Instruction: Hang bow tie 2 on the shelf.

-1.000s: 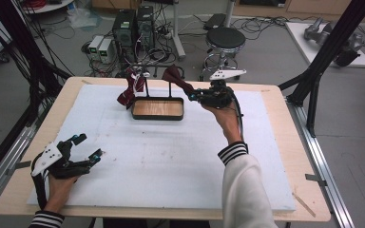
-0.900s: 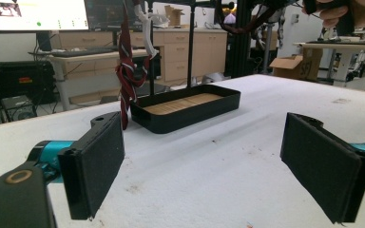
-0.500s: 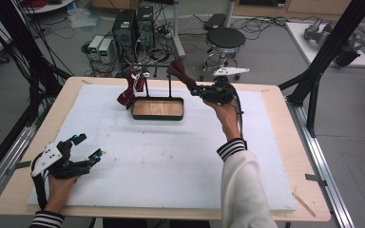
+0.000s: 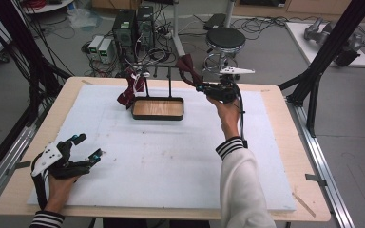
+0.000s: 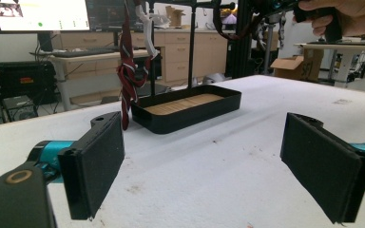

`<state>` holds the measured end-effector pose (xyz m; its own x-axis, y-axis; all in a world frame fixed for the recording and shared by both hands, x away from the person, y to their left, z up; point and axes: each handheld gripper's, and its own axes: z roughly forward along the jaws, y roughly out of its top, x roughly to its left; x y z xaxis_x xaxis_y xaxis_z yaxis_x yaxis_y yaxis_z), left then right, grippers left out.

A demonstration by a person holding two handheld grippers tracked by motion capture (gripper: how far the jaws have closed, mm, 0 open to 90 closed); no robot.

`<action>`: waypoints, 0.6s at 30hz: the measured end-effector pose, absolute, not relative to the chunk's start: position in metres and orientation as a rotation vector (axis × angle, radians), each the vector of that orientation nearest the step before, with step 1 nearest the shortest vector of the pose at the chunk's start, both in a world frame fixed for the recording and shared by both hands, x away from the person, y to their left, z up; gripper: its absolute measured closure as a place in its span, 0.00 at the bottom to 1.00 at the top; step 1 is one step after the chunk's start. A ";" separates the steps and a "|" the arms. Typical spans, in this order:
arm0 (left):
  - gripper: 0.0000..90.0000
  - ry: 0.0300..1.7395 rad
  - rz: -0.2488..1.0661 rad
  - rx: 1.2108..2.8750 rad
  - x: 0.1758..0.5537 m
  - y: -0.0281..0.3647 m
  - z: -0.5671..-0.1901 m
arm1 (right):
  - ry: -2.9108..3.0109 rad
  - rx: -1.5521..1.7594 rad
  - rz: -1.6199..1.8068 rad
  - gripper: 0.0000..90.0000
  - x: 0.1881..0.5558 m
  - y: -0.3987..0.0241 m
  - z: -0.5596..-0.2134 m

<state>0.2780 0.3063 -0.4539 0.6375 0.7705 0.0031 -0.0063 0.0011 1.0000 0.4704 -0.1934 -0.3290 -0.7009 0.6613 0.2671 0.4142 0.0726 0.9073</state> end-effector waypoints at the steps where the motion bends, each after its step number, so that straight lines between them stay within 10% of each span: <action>1: 0.17 0.682 0.690 1.456 0.278 0.306 -0.454 | 2.122 1.098 1.681 0.88 0.472 -0.195 -0.330; 18: 0.17 0.679 0.691 1.457 0.278 0.306 -0.454 | 2.094 1.292 1.601 0.88 0.481 -0.206 -0.345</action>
<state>0.2779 0.3060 -0.4539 0.6390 0.7692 0.0051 -0.0080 -0.0001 1.0000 0.4813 -0.2055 -0.3447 -0.5955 0.7330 0.3288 0.5093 0.0280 0.8601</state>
